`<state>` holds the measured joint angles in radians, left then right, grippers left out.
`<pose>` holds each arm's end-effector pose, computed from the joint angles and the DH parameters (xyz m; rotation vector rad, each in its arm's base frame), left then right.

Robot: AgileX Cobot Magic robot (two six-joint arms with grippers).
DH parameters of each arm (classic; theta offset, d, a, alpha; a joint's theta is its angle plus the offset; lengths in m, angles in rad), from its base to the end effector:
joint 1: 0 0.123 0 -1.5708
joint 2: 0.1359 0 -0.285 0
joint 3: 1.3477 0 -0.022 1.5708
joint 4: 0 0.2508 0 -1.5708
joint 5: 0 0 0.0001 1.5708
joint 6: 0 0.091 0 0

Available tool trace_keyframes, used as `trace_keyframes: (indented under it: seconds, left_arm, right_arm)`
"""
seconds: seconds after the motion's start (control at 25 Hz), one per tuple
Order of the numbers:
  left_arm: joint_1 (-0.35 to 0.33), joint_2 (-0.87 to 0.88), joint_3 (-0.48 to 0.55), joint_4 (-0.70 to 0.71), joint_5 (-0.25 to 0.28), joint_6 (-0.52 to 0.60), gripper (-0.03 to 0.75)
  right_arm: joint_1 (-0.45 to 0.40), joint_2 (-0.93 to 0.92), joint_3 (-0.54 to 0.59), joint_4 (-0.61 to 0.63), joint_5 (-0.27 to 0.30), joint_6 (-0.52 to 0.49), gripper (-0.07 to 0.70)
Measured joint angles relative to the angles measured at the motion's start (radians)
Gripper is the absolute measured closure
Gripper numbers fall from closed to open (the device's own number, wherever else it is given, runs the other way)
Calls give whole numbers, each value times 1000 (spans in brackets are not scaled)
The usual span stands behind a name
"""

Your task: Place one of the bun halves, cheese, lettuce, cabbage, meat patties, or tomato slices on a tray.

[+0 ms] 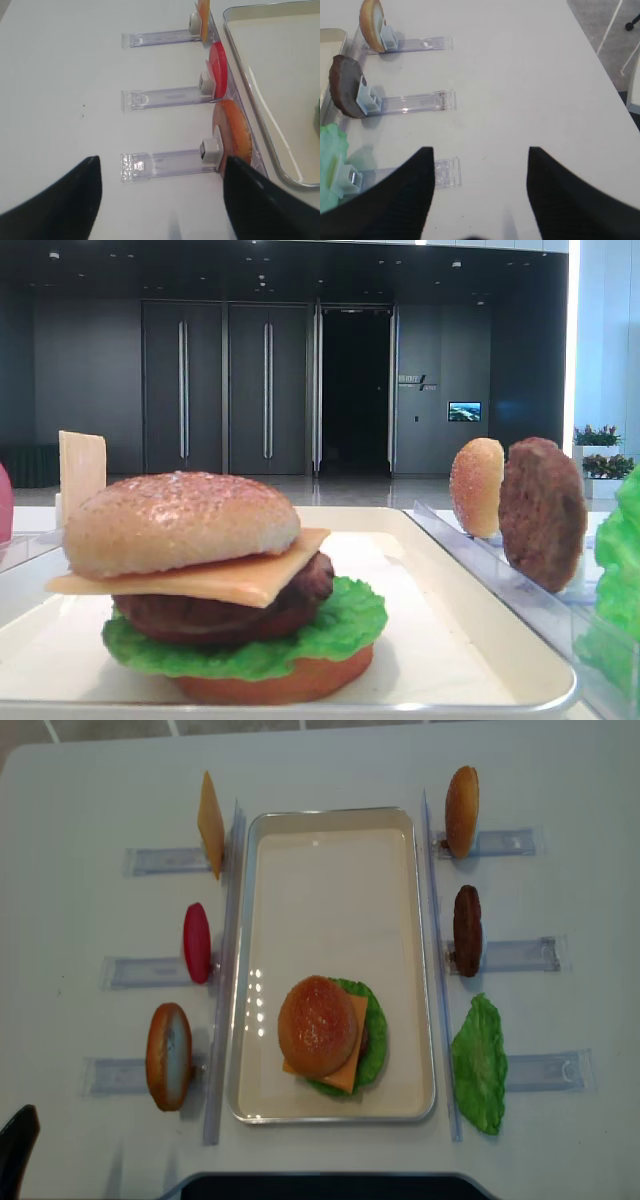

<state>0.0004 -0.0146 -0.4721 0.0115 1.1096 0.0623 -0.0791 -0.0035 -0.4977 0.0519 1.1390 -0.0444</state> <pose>-0.0060 0.0009 0.2656 0.0644 2.1059 0.0515 -0.0083 0.0050 0.2705 0.0319 2.1200 -0.0105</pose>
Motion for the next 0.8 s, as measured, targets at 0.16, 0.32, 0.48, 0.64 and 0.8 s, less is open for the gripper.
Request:
trace_keyframes:
  seconds: [0.16,0.32,0.48,0.64,0.8]
  left_arm:
    - [0,0,0,0,0,0,139]
    - [0,0,0,0,0,0,139]
    - [0,0,0,0,0,0,139]
    - [0,0,0,0,0,0,139]
    - [0,0,0,0,0,0,139]
  right_arm:
    - [0,-3,1,-3,0,1,211]
    - [0,-3,1,-3,0,1,211]
    - [0,-3,1,-3,0,2,211]
    - [0,-3,1,-3,-1,2,211]
    - [0,-3,1,-3,-1,3,211]
